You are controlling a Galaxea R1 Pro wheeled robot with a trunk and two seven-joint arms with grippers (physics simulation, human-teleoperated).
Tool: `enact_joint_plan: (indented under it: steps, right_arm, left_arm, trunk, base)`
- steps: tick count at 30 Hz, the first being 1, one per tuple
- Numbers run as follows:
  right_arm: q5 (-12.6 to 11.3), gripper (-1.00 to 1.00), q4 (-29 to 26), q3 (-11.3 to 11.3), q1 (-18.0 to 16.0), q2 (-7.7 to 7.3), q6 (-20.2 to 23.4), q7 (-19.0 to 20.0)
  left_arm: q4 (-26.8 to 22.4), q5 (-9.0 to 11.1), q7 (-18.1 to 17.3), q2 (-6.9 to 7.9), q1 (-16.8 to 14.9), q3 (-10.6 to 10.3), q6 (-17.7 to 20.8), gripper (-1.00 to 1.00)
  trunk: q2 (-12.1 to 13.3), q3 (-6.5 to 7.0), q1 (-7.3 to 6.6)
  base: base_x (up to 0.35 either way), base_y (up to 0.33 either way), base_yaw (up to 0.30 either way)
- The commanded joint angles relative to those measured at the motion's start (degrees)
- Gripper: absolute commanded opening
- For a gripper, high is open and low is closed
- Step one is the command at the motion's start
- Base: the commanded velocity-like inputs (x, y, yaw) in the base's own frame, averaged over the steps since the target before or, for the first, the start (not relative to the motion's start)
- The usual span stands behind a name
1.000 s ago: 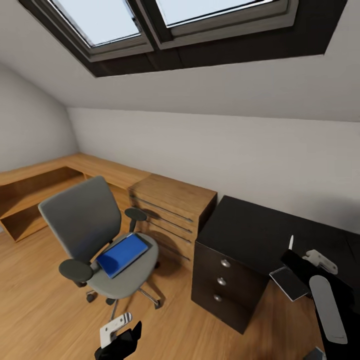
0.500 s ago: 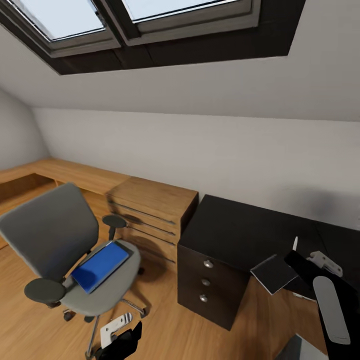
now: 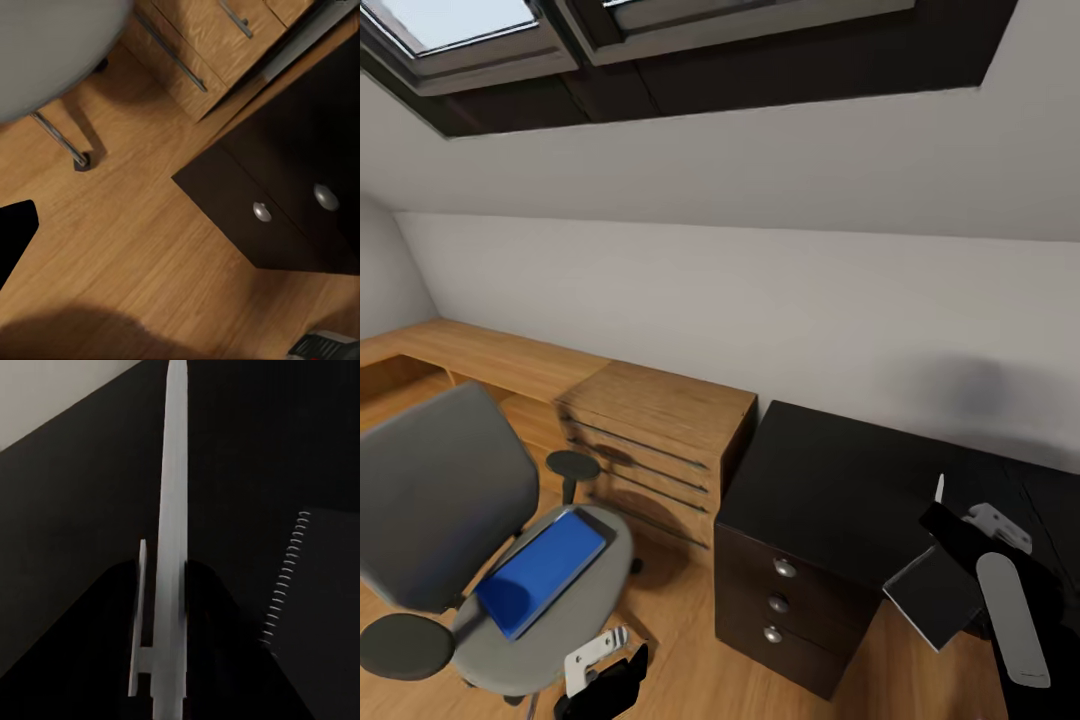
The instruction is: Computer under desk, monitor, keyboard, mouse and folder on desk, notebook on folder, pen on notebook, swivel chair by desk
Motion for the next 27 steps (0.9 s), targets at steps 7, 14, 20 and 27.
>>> enact_joint_plan:
  steps: [7, 14, 20, 27]
  right_arm:
    - [-0.3, -1.00, 0.6, 6.0, 0.0, 0.62, 0.1, -0.5]
    - [-0.1, -1.00, 3.2, 8.7, 0.0, 0.66, -0.2, -0.4]
    - [-0.1, -1.00, 5.2, 9.2, -0.1, 0.63, -1.3, -0.4]
    - [0.4, -1.00, 14.1, 9.4, -0.7, 0.58, -2.2, -0.4]
  left_arm:
    - [-0.1, 0.4, 0.4, 0.04, 0.0, -0.8, 0.1, 1.00]
    - [-0.1, 0.4, 0.4, 0.04, 0.0, -0.9, 0.1, 1.00]
    - [-0.1, 0.4, 0.4, -0.01, 0.0, -0.9, 0.1, 1.00]
    - [-0.1, 0.4, 0.4, -0.03, 0.0, -1.1, 0.1, 1.00]
  trunk:
    - [0.0, -0.07, 0.04]
    - [0.0, -0.07, 0.04]
    - [0.0, -0.07, 0.04]
    - [0.0, -0.07, 0.04]
  base:
    - [0.322, 0.003, 0.000]
    - [0.322, 0.000, 0.000]
    - [0.322, 0.000, 0.000]
    - [0.133, 0.000, 0.000]
